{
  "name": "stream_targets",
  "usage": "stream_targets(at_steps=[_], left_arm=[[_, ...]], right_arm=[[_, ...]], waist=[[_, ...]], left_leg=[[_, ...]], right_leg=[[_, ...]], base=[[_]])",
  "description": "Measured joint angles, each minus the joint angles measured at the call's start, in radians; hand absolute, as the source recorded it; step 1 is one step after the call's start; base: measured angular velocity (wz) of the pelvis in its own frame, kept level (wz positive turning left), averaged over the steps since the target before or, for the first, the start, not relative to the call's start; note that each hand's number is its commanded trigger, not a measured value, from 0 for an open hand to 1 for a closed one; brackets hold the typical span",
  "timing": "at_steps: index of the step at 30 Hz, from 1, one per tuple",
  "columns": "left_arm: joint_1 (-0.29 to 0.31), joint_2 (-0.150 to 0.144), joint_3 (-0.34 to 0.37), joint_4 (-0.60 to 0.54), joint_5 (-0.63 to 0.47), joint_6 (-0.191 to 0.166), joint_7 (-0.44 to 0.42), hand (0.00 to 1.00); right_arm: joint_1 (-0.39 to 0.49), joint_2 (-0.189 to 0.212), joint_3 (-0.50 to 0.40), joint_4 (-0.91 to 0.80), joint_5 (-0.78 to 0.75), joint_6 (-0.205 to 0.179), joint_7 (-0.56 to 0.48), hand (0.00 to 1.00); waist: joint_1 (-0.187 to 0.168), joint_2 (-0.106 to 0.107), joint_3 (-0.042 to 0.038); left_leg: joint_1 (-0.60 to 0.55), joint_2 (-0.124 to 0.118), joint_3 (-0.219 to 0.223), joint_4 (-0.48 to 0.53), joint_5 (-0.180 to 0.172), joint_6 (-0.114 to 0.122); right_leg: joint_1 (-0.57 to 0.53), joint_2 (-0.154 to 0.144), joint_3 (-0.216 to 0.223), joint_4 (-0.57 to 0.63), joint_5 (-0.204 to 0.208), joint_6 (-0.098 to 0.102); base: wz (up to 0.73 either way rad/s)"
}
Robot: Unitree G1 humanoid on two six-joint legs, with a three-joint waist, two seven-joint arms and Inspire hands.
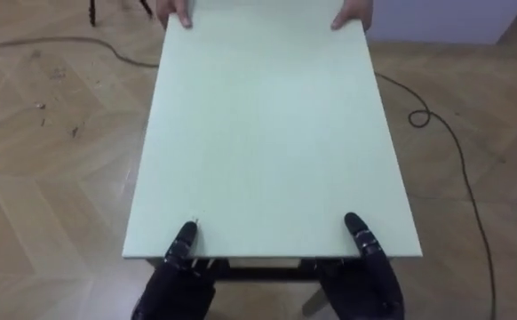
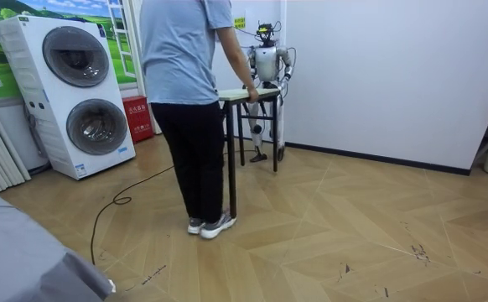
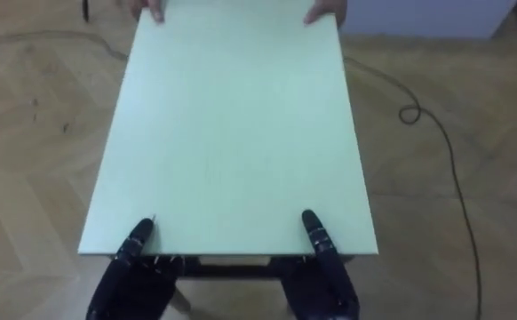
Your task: Move table with human
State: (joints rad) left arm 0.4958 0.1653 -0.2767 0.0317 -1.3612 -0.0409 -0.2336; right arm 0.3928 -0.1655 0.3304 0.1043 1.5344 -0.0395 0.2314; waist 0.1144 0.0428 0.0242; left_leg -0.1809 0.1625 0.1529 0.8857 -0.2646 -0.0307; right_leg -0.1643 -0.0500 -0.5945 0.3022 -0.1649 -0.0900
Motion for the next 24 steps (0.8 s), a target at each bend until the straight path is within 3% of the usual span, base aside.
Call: stream_targets(at_steps=[1,2,3,4,5,6,7,8,10,12,13,15,17,19,22,24], left_arm=[[-0.005,0.001,-0.001,-0.003,0.0,0.001,0.005,1.0],[-0.013,-0.001,-0.001,-0.004,-0.001,0.003,0.015,1.0],[-0.016,-0.001,-0.001,-0.004,-0.001,0.004,0.029,1.0],[-0.017,-0.001,-0.001,-0.004,-0.001,0.004,0.034,1.0],[-0.022,0.0,-0.001,-0.004,0.0,0.004,0.035,1.0],[-0.026,-0.006,-0.003,-0.005,0.0,0.005,0.034,1.0],[-0.024,-0.015,-0.003,-0.005,-0.001,0.005,0.034,1.0],[-0.02,-0.02,-0.003,-0.005,-0.001,0.007,0.034,1.0],[-0.041,-0.021,0.0,-0.005,0.0,0.006,0.035,1.0],[-0.085,-0.032,-0.009,-0.005,-0.001,0.005,0.07,1.0],[-0.095,-0.035,-0.013,-0.005,-0.001,0.004,0.081,1.0],[-0.106,-0.036,-0.024,-0.005,-0.003,-0.007,0.102,1.0],[-0.104,-0.036,-0.025,-0.003,-0.01,-0.006,0.106,1.0],[-0.09,-0.036,-0.025,0.001,-0.009,-0.004,0.106,1.0],[-0.059,-0.035,-0.025,0.015,-0.009,0.007,0.104,1.0],[-0.032,-0.037,-0.024,0.016,-0.01,0.01,0.104,1.0]], right_arm=[[0.0,0.0,-0.003,-0.003,0.0,0.0,0.001,1.0],[-0.004,-0.008,-0.007,-0.007,-0.005,0.0,0.0,1.0],[-0.004,-0.006,-0.005,-0.007,-0.009,-0.001,-0.006,1.0],[-0.004,-0.009,-0.002,-0.008,-0.008,-0.002,-0.006,1.0],[-0.003,-0.014,0.002,-0.016,-0.008,-0.006,-0.006,1.0],[0.002,-0.027,0.005,-0.034,-0.009,-0.021,-0.006,1.0],[0.002,-0.028,0.007,-0.041,-0.009,-0.026,-0.006,1.0],[-0.001,-0.03,0.006,-0.043,-0.014,-0.032,-0.006,1.0],[-0.021,-0.028,0.004,-0.044,-0.016,-0.036,-0.006,1.0],[-0.055,-0.028,-0.017,-0.044,-0.017,-0.036,-0.023,1.0],[-0.06,-0.028,-0.024,-0.044,-0.017,-0.036,-0.028,1.0],[-0.066,-0.03,-0.033,-0.038,-0.022,-0.035,-0.033,1.0],[-0.065,-0.029,-0.035,-0.032,-0.031,-0.033,-0.033,1.0],[-0.057,-0.027,-0.034,-0.026,-0.045,-0.031,-0.033,1.0],[-0.035,-0.027,-0.034,-0.009,-0.052,-0.018,-0.033,1.0],[-0.031,-0.023,-0.037,0.008,-0.067,-0.005,-0.032,1.0]], waist=[[-0.011,0.002,0.0007],[-0.027,0.005,0.0025],[-0.028,0.007,0.0051],[-0.03,0.004,0.0021],[-0.033,-0.008,-0.0061],[-0.043,0.01,0.0021],[-0.043,0.026,0.0086],[-0.048,0.048,0.0078],[-0.054,0.048,0.0076],[-0.065,0.049,0.0077],[-0.069,0.049,0.0077],[-0.084,0.041,0.006],[-0.08,0.038,0.0058],[-0.078,0.036,0.0056],[-0.077,0.024,0.0028],[-0.078,0.007,-0.0037]], left_leg=[[0.03,-0.001,0.001,-0.026,-0.009,-0.006],[0.063,-0.01,0.009,-0.113,-0.04,-0.02],[0.083,-0.033,0.007,-0.186,-0.045,-0.02],[0.093,-0.046,0.007,-0.223,-0.045,-0.02],[0.106,-0.073,0.003,-0.289,-0.051,-0.027],[0.103,-0.071,0.001,-0.276,-0.079,-0.04],[0.107,-0.063,-0.002,-0.251,-0.09,-0.036],[0.121,-0.051,-0.008,-0.245,-0.122,-0.033],[0.128,-0.051,-0.028,-0.309,-0.179,-0.029],[0.1,-0.052,-0.029,-0.35,-0.211,-0.003],[0.095,-0.056,-0.028,-0.363,-0.212,-0.001],[0.079,-0.078,-0.026,-0.4,-0.194,0.033],[0.079,-0.094,-0.021,-0.409,-0.181,0.049],[0.08,-0.106,-0.017,-0.409,-0.174,0.053],[0.1,-0.114,-0.012,-0.411,-0.168,0.06],[0.107,-0.128,0.0,-0.413,-0.161,0.068]], right_leg=[[-0.007,-0.004,-0.005,0.012,-0.001,-0.003],[-0.024,-0.019,-0.013,0.039,-0.002,-0.012],[-0.044,-0.016,0.03,0.06,-0.004,-0.017],[-0.059,-0.006,0.072,0.057,-0.001,-0.025],[-0.098,0.018,0.162,0.037,0.019,-0.047],[-0.119,0.017,0.159,0.027,0.049,-0.053],[-0.121,0.024,0.146,0.032,0.052,-0.055],[-0.136,0.033,0.134,0.057,0.057,-0.055],[-0.189,0.03,0.12,0.098,0.057,-0.067],[-0.228,0.013,0.097,0.104,0.079,-0.071],[-0.23,0.008,0.091,0.097,0.087,-0.07],[-0.233,-0.012,0.085,0.066,0.122,-0.063],[-0.234,-0.02,0.096,0.048,0.141,-0.055],[-0.227,-0.024,0.103,0.034,0.164,-0.065],[-0.2,-0.024,0.118,0.022,0.181,-0.055],[-0.196,-0.033,0.128,0.02,0.198,-0.053]], base=[[0.71],[0.47],[0.37],[0.28],[0.34],[0.26],[0.19],[0.11],[0.15],[0.27],[0.44],[0.32],[0.03],[-0.06],[-0.04],[-0.09]])
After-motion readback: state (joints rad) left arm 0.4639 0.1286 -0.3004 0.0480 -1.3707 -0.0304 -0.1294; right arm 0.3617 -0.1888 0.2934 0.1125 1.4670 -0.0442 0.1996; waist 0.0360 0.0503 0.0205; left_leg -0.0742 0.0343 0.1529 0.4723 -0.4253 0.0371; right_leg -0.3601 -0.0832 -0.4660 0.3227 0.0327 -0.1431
